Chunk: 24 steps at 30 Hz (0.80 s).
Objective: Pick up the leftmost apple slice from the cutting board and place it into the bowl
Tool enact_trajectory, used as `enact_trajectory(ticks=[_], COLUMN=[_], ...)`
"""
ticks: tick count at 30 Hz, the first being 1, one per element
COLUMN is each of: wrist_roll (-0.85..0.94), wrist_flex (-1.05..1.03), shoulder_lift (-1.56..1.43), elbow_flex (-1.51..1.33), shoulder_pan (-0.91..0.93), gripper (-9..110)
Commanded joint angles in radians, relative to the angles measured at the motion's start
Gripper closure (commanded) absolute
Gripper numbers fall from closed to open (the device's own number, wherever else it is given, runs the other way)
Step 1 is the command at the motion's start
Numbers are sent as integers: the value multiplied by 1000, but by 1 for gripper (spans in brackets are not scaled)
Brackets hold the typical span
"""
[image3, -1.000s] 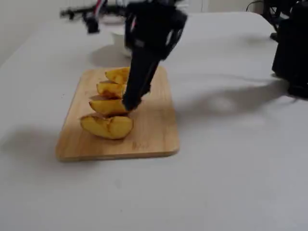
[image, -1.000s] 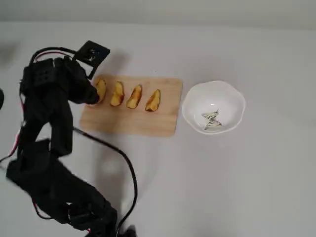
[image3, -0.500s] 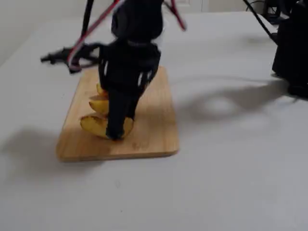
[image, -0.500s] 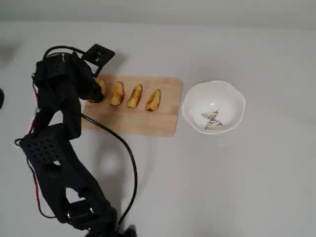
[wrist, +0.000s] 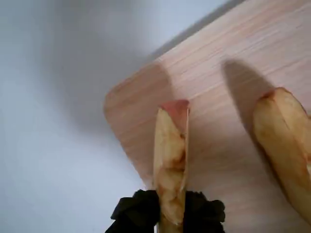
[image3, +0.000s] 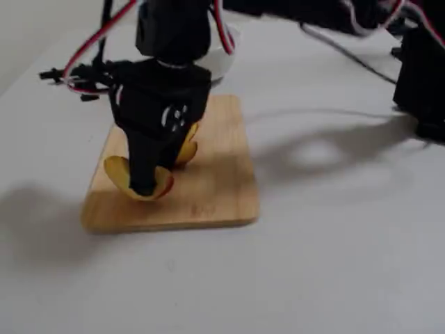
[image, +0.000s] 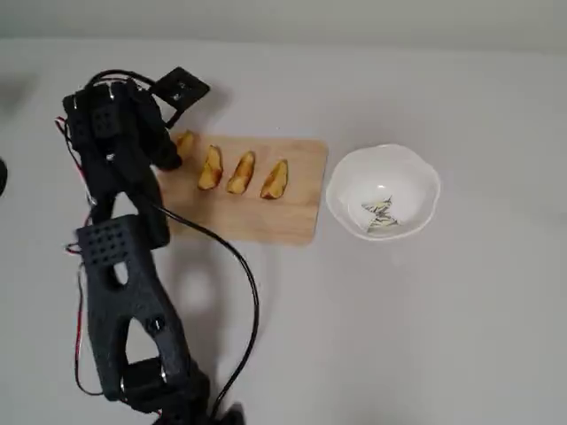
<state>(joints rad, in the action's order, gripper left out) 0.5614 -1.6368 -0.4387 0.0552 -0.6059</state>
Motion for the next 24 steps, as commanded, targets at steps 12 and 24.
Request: enact_trajectory(ticks=[12,24], wrist_roll=[-545,-609], wrist_flex=[-164,-172], shoulder_lift=[-207,-272], elbow_flex=[176,167], shoulder_pan=[414,730], gripper=[101,101])
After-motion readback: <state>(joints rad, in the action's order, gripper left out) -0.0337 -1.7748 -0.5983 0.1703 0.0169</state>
